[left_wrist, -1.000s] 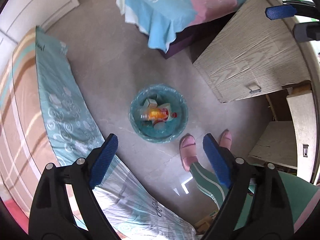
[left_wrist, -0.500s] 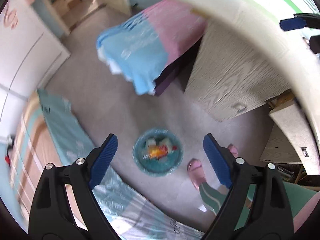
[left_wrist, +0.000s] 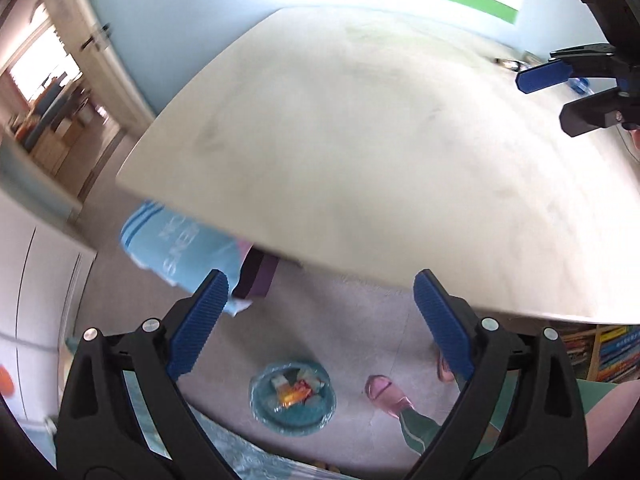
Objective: Collect trash
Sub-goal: 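Return both grippers to the table toward the marker and bottle stack, then grasp the white marker with the left gripper while the right grasps the other bottle stack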
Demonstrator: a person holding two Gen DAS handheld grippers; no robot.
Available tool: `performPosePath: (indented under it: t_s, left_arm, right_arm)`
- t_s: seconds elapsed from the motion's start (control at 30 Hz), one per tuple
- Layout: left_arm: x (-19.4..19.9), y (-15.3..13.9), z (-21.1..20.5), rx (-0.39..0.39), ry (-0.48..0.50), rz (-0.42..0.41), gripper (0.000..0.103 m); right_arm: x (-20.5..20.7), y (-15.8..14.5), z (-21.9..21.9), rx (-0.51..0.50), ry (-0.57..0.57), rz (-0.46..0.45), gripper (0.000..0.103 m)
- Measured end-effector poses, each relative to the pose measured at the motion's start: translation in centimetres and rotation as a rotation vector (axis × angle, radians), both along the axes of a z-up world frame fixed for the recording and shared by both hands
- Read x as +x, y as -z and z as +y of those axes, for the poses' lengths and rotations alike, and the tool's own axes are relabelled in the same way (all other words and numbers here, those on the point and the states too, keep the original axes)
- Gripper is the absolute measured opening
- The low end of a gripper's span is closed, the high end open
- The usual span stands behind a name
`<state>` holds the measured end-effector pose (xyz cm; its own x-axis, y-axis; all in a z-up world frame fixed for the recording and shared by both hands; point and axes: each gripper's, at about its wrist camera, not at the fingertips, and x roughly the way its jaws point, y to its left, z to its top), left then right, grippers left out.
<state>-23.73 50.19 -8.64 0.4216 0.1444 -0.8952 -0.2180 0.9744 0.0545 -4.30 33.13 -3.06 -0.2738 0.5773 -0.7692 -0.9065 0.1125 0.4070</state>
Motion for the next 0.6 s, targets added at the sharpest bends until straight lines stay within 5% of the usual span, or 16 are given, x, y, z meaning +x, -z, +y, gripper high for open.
performPosePath:
  t_s: [0.6]
  left_arm:
    - [19.0, -1.9, -16.1, 0.029, 0.465, -0.040, 0.094]
  right_arm:
    - [12.2, 0.7, -20.7, -0.038, 0.428, -0.031, 0.078]
